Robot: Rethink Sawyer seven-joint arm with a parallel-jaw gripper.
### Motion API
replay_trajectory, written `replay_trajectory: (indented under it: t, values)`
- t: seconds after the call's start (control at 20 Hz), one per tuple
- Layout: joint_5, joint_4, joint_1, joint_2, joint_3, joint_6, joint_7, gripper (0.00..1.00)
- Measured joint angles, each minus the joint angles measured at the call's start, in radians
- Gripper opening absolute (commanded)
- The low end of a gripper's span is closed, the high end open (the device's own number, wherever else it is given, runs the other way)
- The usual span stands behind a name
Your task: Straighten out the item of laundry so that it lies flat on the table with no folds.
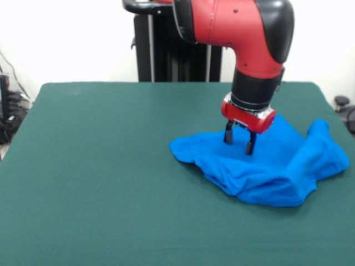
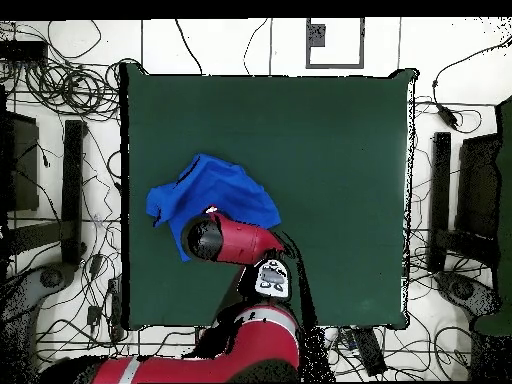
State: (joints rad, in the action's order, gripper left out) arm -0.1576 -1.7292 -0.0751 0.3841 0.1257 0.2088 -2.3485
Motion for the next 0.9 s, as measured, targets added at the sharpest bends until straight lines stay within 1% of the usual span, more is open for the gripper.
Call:
replay_trajectory:
  t: [0.2, 0.3, 0.6, 0.9]
  values:
    - [0.035, 0.004, 0.015, 0.003, -0.013, 0.001, 0.0, 1.0]
    - [0.067, 0.005, 0.037, 0.008, -0.033, 0.002, 0.0, 1.0]
    - [0.125, 0.005, 0.083, 0.017, -0.075, 0.011, 0.0, 1.0]
    - [0.154, 0.006, 0.098, 0.021, -0.09, 0.013, 0.0, 1.0]
